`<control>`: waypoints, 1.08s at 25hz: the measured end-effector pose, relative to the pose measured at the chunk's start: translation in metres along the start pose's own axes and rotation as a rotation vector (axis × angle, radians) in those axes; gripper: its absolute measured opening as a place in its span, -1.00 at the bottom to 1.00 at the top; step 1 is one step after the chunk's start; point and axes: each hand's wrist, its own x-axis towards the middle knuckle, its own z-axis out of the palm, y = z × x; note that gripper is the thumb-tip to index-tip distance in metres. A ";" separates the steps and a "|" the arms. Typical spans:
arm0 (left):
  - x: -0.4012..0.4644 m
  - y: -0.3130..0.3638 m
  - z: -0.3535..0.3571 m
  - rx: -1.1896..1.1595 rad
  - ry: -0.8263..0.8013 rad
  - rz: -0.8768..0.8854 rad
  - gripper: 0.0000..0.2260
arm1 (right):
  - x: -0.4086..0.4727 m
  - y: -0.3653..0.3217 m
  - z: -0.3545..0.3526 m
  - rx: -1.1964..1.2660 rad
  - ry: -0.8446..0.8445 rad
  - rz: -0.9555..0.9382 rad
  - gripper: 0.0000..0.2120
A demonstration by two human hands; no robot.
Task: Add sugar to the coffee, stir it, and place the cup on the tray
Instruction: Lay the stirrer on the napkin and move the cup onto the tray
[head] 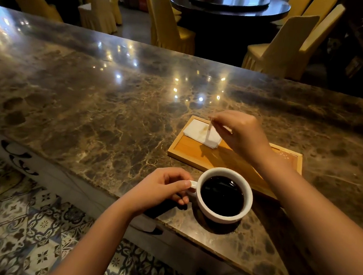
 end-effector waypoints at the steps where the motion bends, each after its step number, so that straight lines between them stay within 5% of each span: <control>1: 0.000 0.000 0.000 0.001 -0.003 0.002 -0.87 | -0.002 0.000 0.004 0.004 -0.018 -0.031 -0.88; 9: -0.001 0.002 0.000 0.010 0.010 -0.011 -0.87 | -0.012 -0.001 0.025 -0.039 -0.217 -0.266 -0.86; 15: -0.001 0.005 0.001 0.012 0.011 -0.016 -0.86 | -0.018 0.002 0.028 -0.114 -0.273 -0.257 -0.83; 21: -0.001 0.006 0.000 0.016 0.000 -0.019 -0.84 | -0.047 -0.002 -0.016 -0.249 -0.238 0.030 -0.79; 27: 0.003 0.010 0.001 0.093 -0.048 -0.017 -0.80 | -0.137 -0.053 -0.057 -0.354 -0.067 0.566 -0.64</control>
